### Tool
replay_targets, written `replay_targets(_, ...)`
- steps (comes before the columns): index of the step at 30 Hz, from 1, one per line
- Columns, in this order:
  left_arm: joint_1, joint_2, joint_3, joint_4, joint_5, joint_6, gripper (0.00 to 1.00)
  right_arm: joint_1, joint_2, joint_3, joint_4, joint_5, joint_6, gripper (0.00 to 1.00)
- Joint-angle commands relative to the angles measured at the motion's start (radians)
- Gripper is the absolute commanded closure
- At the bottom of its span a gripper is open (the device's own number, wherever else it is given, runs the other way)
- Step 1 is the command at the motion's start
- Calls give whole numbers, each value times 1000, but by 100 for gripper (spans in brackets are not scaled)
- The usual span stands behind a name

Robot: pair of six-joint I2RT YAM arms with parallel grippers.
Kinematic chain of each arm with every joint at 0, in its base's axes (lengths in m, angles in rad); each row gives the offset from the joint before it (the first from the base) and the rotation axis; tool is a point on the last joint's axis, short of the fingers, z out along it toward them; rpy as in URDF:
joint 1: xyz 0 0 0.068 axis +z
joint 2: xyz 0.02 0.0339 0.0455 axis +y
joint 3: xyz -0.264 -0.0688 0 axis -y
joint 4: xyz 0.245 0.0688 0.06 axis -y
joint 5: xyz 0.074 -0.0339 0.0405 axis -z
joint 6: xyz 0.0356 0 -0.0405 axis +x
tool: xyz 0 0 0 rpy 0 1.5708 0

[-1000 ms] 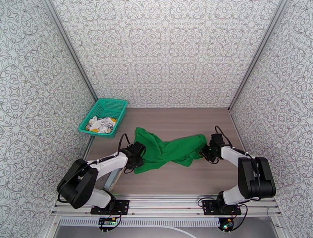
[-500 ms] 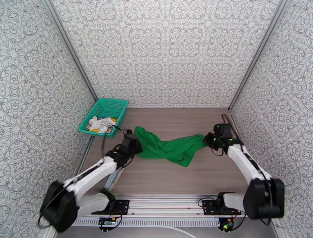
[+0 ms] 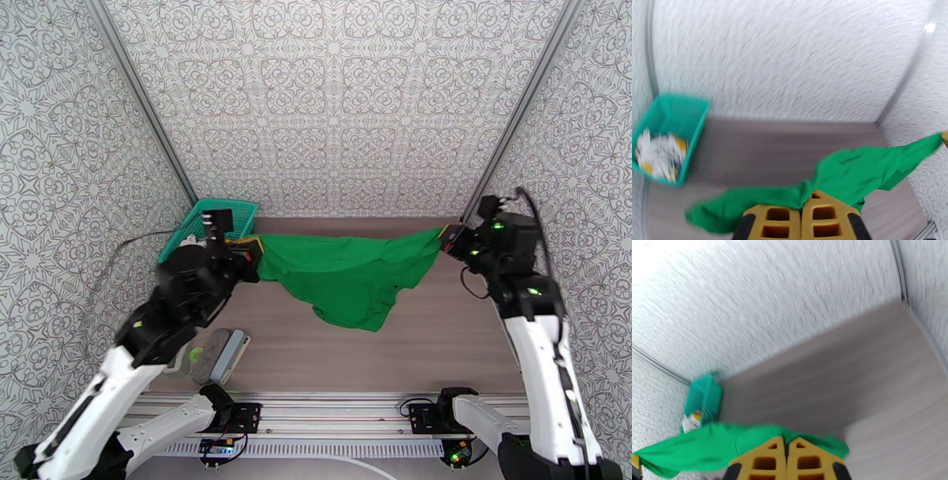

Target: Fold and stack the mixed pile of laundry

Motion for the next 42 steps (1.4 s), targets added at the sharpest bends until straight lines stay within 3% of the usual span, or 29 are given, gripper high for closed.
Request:
replay_targets(1,-99,-10,168,-73,-46,157,100,-4,-49,142,-98,65,-46,100)
replay_targets(6,-241,20,332,-146,-95,218,100,-4,-88,323,-194,82,-81,100)
replay_targets(10,-299,72,435,-224,-194,213,100,-4,-92,454,-284,102,-105,100)
replay_targets(14,-313,153,519,-283,-345,208,100,-4,-49,514,-334,122,-113,100)
replay_targets(16,-254,230,586,-337,-398,219,100,-4,10,520,-346,116,-115,100)
replay_targets(17,-159,280,638,-389,-308,199,100,-4,47,515,-339,93,-114,100)
replay_targets(20,227,420,727,-456,161,60,100,-5,164,484,-284,34,-110,100)
replay_targets(24,397,640,690,-383,384,28,100,-17,352,426,-175,19,-114,100)
replay_targets(28,489,952,710,-296,548,-3,98,-41,647,434,-110,7,-117,100)
replay_targets(31,538,1212,838,-232,641,-39,93,-53,892,496,-49,28,-114,100)
replay_targets(32,553,1302,904,-196,665,-54,89,-63,982,531,-8,6,-112,100)
replay_targets(33,566,1413,980,-163,696,-70,78,-72,1071,577,24,-18,-109,100)
replay_targets(34,575,1489,1043,-139,708,-89,67,-81,1142,627,32,-22,-105,91)
replay_targets(36,590,1634,1193,-135,712,-117,42,-96,1270,757,7,7,-115,63)
replay_targets(38,600,1693,1239,-121,701,-133,29,-105,1349,862,-56,22,-130,51)
replay_targets(42,607,1604,1066,-110,637,-112,22,-108,1296,825,-94,49,-160,41)
